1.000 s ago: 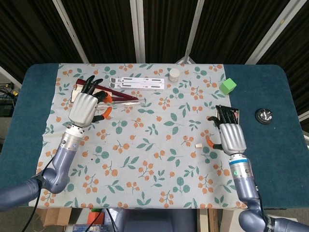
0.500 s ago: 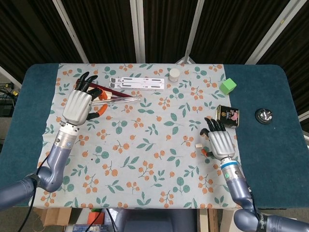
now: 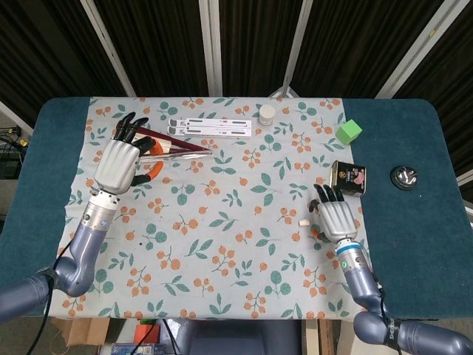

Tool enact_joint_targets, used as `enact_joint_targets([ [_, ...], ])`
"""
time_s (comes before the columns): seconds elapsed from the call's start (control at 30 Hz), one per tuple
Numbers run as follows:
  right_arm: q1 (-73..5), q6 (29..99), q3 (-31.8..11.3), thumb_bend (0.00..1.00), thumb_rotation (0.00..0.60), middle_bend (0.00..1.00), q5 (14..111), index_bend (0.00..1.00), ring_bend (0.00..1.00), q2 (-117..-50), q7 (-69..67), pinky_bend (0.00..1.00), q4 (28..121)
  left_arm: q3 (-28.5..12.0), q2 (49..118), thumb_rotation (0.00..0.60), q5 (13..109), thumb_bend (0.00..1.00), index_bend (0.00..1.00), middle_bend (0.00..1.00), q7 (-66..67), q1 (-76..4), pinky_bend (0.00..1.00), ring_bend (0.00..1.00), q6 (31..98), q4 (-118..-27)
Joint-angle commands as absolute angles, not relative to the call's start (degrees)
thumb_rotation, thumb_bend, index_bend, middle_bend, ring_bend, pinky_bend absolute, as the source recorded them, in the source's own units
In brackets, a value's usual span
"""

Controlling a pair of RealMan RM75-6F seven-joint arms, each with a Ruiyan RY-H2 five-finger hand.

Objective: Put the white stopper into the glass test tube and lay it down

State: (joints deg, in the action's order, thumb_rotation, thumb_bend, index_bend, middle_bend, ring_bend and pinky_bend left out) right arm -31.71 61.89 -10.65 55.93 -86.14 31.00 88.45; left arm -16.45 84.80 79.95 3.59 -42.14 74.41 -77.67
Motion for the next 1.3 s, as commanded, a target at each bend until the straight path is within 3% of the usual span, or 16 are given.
enact_joint_targets([
  [0.03,-32.2,61.3,-10.2,0.24,0.6,0.11,55.7,0.46,0.0,-87.1,31.2,0.0,86.9,-16.5,84.8,0.6,79.9,0.6,0.61,0.63,3.6,-42.1,0.0,0.13,74.4,-77.7],
  [1.3,-34.5,60.1,-10.1,0.29,0.6,0.13,55.7,0.53,0.0,-91.2,29.1,0.0,81.0,-16.6,86.1,0.6,79.6,0.6,0.62,0.64,1.8,-42.5,0.0,0.13,73.7,-73.8],
])
